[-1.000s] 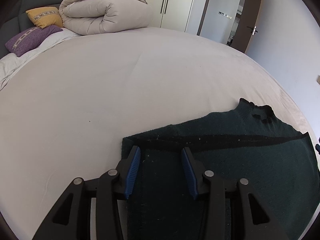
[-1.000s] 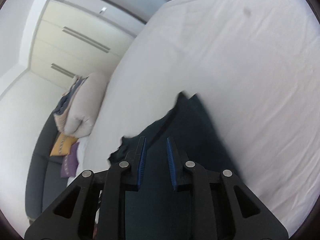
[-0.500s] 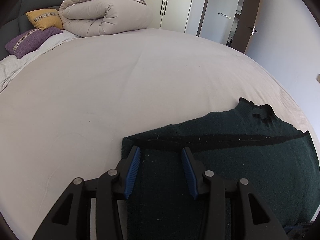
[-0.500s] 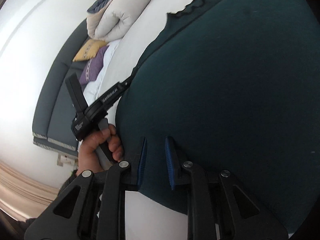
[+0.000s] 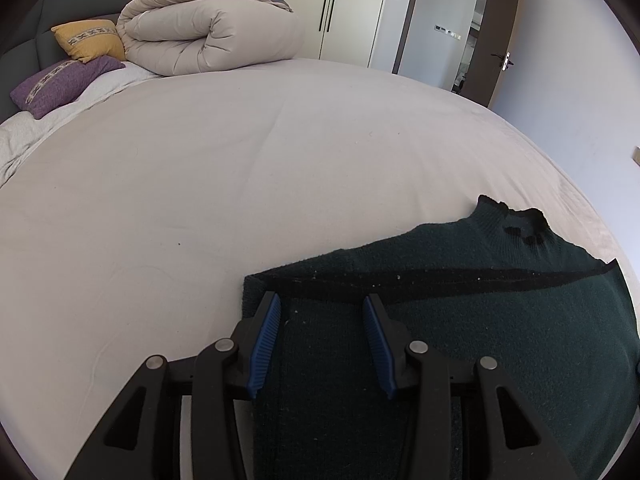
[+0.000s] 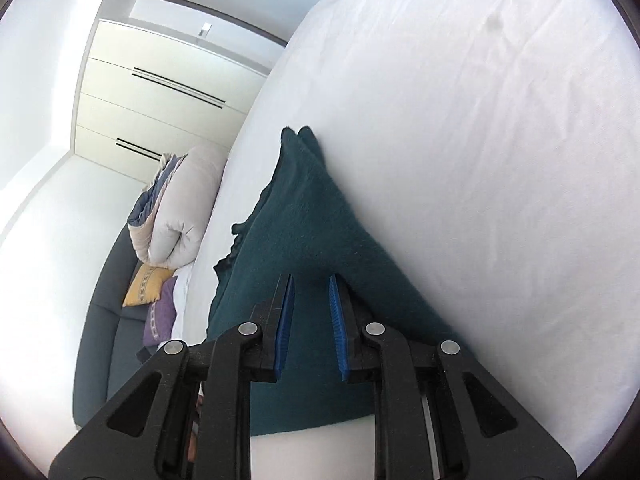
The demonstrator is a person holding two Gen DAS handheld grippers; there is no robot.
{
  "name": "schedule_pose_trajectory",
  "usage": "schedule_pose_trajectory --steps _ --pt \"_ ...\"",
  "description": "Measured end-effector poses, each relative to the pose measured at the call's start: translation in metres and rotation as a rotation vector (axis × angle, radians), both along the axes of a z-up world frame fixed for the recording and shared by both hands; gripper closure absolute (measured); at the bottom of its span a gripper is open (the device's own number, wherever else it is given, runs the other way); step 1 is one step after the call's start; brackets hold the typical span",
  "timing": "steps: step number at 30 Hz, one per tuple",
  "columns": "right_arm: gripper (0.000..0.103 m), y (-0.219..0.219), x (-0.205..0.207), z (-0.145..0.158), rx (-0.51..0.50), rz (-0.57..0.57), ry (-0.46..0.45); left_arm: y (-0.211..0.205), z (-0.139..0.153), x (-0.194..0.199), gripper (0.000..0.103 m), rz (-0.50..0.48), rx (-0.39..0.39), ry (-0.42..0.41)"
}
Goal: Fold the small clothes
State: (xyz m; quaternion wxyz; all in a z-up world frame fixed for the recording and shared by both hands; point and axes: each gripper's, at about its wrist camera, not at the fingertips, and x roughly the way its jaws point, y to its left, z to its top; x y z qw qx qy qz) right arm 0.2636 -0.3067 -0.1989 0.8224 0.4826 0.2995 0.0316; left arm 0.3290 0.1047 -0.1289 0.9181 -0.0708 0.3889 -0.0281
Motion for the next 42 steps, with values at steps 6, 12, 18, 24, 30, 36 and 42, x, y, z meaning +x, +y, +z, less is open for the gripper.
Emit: schedule_pose_trajectory --steps 6,12,18,24,30,36,42 --pt "0.084 0.016 -0.006 0.024 -0.043 -0.002 -0.053 -0.004 0.0 0.0 0.056 0.001 0.014 -0.005" --pt "0.084 0.112 0.055 0.064 -0.115 0.241 -0.077 -0.005 0.014 -0.002 0.056 0.017 0.012 0.041" --pt "0.078 0.179 0.124 0.077 -0.145 0.449 -0.052 -0.038 0.046 -0.066 0.032 -0.064 -0.056 -0.011" --pt "0.082 0.18 0.155 0.022 -0.117 0.458 0.031 -0.038 0.016 -0.071 0.035 -0.113 -0.056 0.049" --pt "0.079 0.11 0.112 0.026 -0.097 0.242 0.035 0.002 0.028 -0.11 0.033 -0.042 -0.128 0.046" --pt "0.049 0.085 0.043 0.034 -0.062 0.147 0.023 0.07 0.021 -0.142 0.006 0.103 -0.432 0.103" --pt "0.049 0.111 0.013 0.042 -0.037 0.272 0.0 0.076 -0.005 -0.131 0.008 0.027 -0.655 0.233"
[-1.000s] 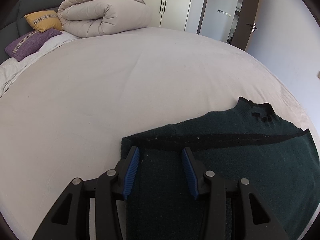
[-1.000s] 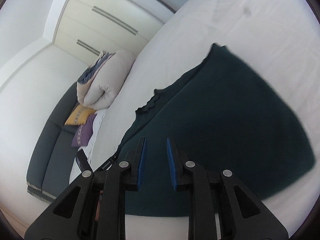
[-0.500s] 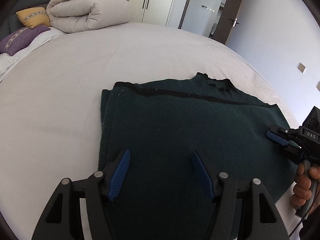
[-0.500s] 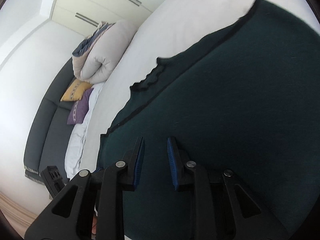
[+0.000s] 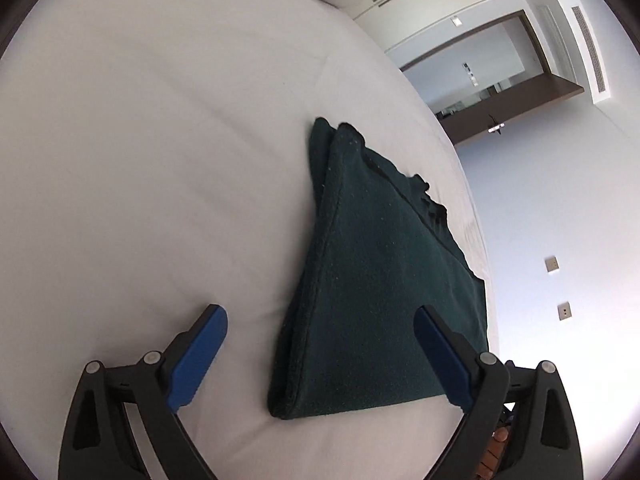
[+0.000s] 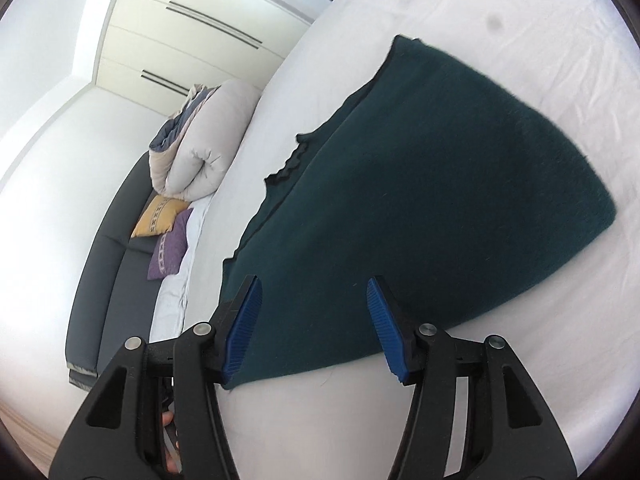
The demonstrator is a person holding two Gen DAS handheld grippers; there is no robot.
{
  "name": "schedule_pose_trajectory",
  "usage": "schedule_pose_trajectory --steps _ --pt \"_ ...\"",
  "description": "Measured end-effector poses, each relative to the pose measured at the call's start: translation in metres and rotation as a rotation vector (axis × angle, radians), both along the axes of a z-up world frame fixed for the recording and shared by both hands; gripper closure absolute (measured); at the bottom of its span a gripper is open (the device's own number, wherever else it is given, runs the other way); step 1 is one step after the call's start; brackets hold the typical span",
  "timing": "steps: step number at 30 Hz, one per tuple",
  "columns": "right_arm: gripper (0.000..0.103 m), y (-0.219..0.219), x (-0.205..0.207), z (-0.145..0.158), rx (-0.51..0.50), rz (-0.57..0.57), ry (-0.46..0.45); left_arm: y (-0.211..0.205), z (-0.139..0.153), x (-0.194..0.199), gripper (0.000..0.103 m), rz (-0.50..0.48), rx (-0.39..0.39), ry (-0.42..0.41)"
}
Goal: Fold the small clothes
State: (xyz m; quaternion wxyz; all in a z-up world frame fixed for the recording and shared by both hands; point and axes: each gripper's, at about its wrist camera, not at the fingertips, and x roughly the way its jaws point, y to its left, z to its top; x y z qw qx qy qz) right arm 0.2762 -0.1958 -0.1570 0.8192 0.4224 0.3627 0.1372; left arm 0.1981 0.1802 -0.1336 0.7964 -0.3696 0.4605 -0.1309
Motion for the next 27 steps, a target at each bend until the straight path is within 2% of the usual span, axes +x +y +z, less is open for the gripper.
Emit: schedule_pose_trajectory --steps 6,10,12,14,15,17,18,19,20,22,27 --pt "0.049 0.023 -0.011 0.024 -0.002 0.112 -0.024 -0.009 -0.01 0.034 0.008 -0.062 -0.064 0.074" --pt "0.049 0.037 0.001 0.032 0.024 0.157 -0.019 -0.023 -0.011 0.05 0.008 -0.142 -0.064 0.107" --pt "0.049 0.042 0.006 0.037 0.034 0.175 -0.012 -0.025 -0.013 0.053 0.019 -0.166 -0.113 0.116" --pt "0.049 0.051 0.017 0.039 0.039 0.199 0.001 -0.023 -0.022 0.053 0.039 -0.163 -0.19 0.147" --pt "0.049 0.057 0.022 0.04 0.035 0.211 0.009 -0.022 -0.026 0.053 0.043 -0.159 -0.212 0.154" --pt "0.049 0.072 0.034 0.042 0.018 0.243 0.019 -0.022 -0.03 0.05 0.061 -0.154 -0.221 0.156" --pt "0.049 0.08 0.04 0.042 0.009 0.26 0.024 -0.022 -0.032 0.048 0.066 -0.153 -0.229 0.157" --pt "0.049 0.089 0.047 0.042 0.002 0.282 0.029 -0.02 -0.035 0.046 0.08 -0.145 -0.238 0.16" --pt "0.049 0.098 0.055 0.041 -0.001 0.305 0.037 -0.018 -0.037 0.044 0.088 -0.132 -0.253 0.161" --pt "0.049 0.113 0.07 0.038 -0.006 0.338 0.057 -0.014 -0.04 0.041 0.088 -0.112 -0.299 0.148" --pt "0.049 0.147 0.105 0.017 -0.015 0.414 0.109 -0.013 -0.031 0.036 0.089 -0.087 -0.296 0.119"
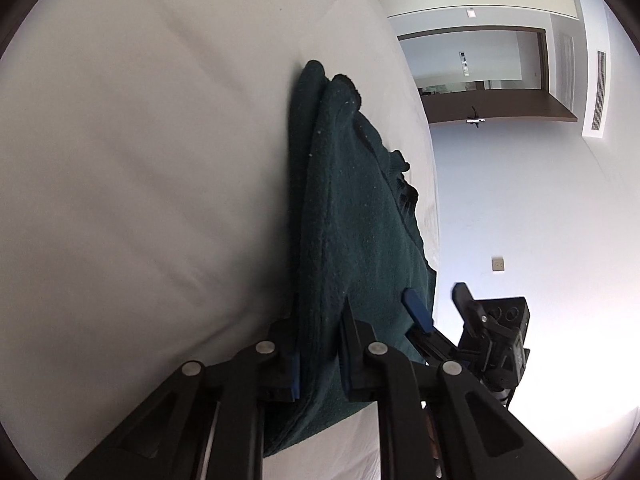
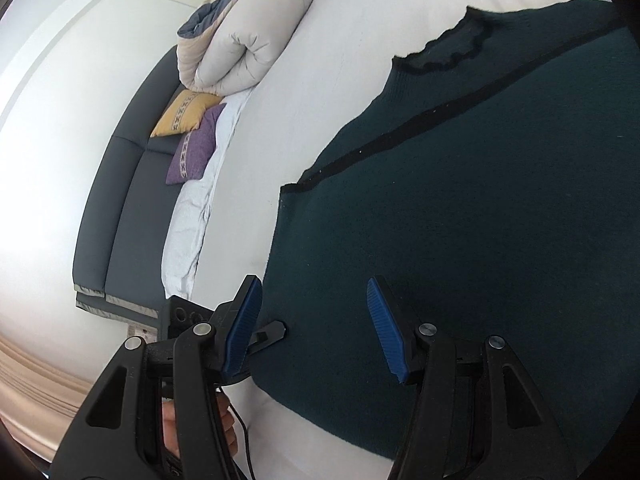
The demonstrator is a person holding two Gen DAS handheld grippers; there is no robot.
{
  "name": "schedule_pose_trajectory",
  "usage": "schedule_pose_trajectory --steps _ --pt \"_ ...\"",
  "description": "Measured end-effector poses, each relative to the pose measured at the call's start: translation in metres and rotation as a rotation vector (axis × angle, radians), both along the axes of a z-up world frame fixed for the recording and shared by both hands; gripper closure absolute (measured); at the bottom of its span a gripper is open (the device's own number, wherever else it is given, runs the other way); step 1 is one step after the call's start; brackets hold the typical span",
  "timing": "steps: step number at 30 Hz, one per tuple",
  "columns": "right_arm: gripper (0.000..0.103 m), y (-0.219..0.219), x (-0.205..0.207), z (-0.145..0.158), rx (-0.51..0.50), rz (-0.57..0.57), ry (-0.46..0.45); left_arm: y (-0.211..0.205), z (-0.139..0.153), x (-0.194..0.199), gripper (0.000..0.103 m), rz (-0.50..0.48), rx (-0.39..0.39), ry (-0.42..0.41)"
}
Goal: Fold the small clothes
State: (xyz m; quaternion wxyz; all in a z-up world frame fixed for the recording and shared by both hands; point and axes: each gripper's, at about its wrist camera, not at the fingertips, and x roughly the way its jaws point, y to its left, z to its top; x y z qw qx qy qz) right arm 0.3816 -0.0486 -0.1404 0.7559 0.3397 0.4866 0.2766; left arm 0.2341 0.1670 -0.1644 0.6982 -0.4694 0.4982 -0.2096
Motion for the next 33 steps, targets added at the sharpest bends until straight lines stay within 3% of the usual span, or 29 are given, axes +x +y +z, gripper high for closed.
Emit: schedule_pose_trajectory --steps 2,8,11,16,21,24,26,28,31,33 --pt "0.049 0.008 0.014 -0.019 -0.041 0.024 0.039 -0.002 0.008 0.0 0.09 0.006 0.004 -0.012" --pt "0.049 -0.019 0.017 -0.03 0.108 -0.008 0.044 -0.029 0.057 0.006 0.09 -0.025 0.072 -0.087" --pt "0.047 -0.056 0.009 -0.026 0.133 -0.062 0.022 -0.066 0.094 0.014 0.09 -0.094 0.14 -0.149" --pt "0.044 -0.143 -0.005 -0.024 0.202 -0.184 0.024 -0.163 0.14 0.03 0.09 -0.22 0.201 -0.243" --pt "0.039 -0.222 -0.019 -0.025 0.304 -0.294 0.033 -0.277 0.141 0.041 0.089 -0.374 0.238 -0.282" --pt "0.038 -0.253 -0.023 -0.034 0.371 -0.337 0.068 -0.319 0.118 0.04 0.069 -0.449 0.23 -0.256" --pt "0.038 -0.262 -0.025 -0.038 0.375 -0.333 0.086 -0.316 0.116 0.031 0.047 -0.433 0.191 -0.282" --pt "0.038 -0.264 -0.023 -0.039 0.36 -0.312 0.096 -0.298 0.12 0.022 0.038 -0.393 0.172 -0.317" --pt "0.038 -0.256 -0.016 -0.035 0.292 -0.29 0.112 -0.263 0.117 0.019 0.038 -0.339 0.188 -0.309" --pt "0.038 -0.243 -0.008 -0.028 0.196 -0.262 0.132 -0.245 0.112 0.017 0.038 -0.322 0.215 -0.303"
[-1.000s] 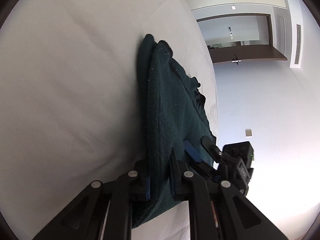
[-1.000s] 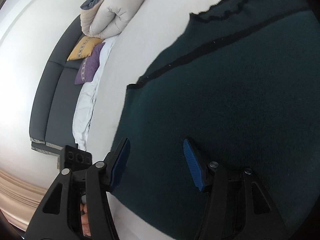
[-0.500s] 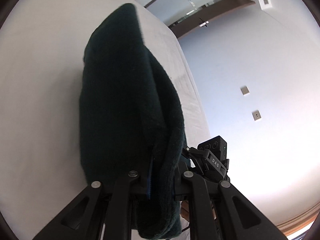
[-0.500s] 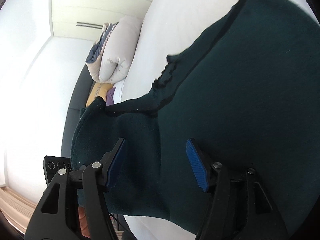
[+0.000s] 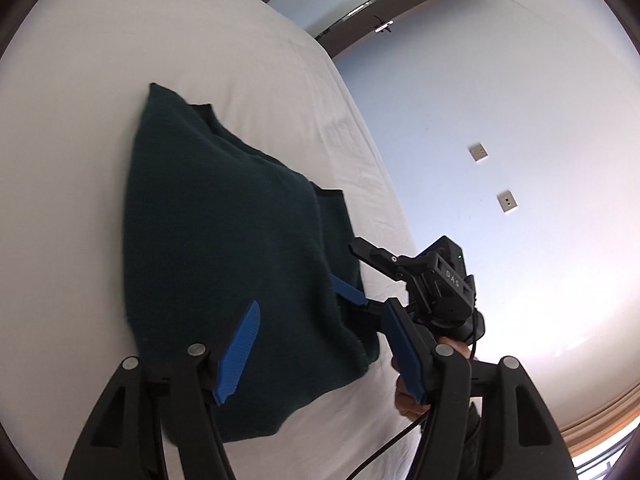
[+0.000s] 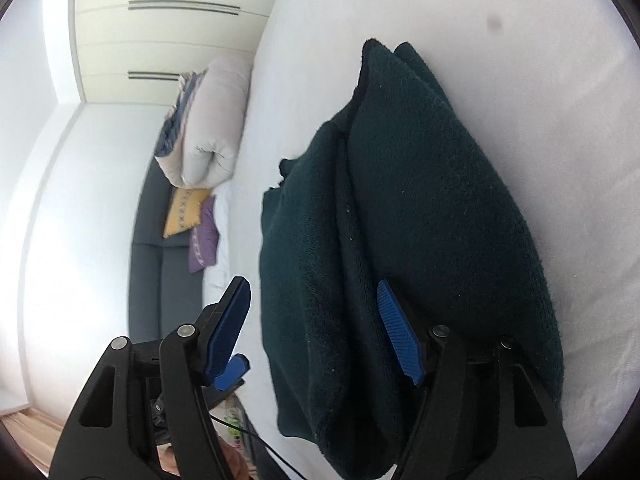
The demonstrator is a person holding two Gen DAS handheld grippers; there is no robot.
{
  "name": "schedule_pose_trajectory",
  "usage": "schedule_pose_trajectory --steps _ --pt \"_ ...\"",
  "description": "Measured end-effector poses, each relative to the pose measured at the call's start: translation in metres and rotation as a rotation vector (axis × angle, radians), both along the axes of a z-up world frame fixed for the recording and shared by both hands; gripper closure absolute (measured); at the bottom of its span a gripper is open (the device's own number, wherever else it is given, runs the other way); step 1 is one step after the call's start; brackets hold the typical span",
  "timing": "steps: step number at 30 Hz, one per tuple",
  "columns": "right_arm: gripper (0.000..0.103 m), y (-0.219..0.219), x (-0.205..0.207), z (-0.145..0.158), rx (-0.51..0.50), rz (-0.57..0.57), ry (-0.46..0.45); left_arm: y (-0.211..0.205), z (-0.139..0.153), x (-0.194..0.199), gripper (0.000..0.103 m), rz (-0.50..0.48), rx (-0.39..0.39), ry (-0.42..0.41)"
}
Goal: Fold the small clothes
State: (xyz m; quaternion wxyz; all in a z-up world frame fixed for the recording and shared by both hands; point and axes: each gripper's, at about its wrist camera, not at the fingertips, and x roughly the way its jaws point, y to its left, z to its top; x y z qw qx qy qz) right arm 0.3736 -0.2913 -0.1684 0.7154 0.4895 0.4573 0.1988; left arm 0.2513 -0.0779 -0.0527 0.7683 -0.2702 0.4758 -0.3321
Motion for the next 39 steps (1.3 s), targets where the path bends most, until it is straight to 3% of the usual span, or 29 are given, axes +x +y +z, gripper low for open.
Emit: schedule_pose_trajectory --steps 6,8,10,13,17,21,25,28,36,39 --pt "0.038 0.055 0.011 0.032 -0.332 0.119 0.005 0.033 -0.024 -0.018 0.038 0.034 0.007 0.033" --pt "0.049 0.072 0.011 0.038 -0.425 0.164 0.002 0.033 -0.028 -0.02 0.038 0.028 0.013 0.035" --pt "0.079 0.076 0.006 0.039 -0.533 0.179 0.018 0.03 -0.03 -0.022 0.038 0.02 0.019 0.039" --pt "0.089 0.064 -0.003 0.044 -0.533 0.158 0.004 0.028 -0.029 -0.023 0.038 0.01 0.015 0.037" --pt "0.09 0.027 -0.021 0.066 -0.555 0.103 -0.059 0.017 -0.019 -0.025 0.038 -0.011 0.03 0.004" --pt "0.09 -0.007 -0.036 0.079 -0.582 0.059 -0.063 0.005 -0.014 -0.025 0.038 -0.033 0.045 -0.017" --pt "0.09 -0.048 -0.047 0.058 -0.593 0.021 0.008 -0.012 -0.023 -0.022 0.038 -0.06 0.063 -0.003" --pt "0.09 -0.07 -0.052 0.04 -0.503 -0.022 0.016 -0.021 -0.032 -0.024 0.038 -0.074 0.09 0.008" --pt "0.09 -0.052 -0.056 0.065 -0.592 -0.017 -0.021 -0.019 -0.023 -0.025 0.038 -0.048 0.16 -0.07" --pt "0.09 -0.055 -0.058 0.063 -0.635 0.006 0.012 -0.026 -0.027 -0.021 0.038 -0.055 0.192 -0.076"
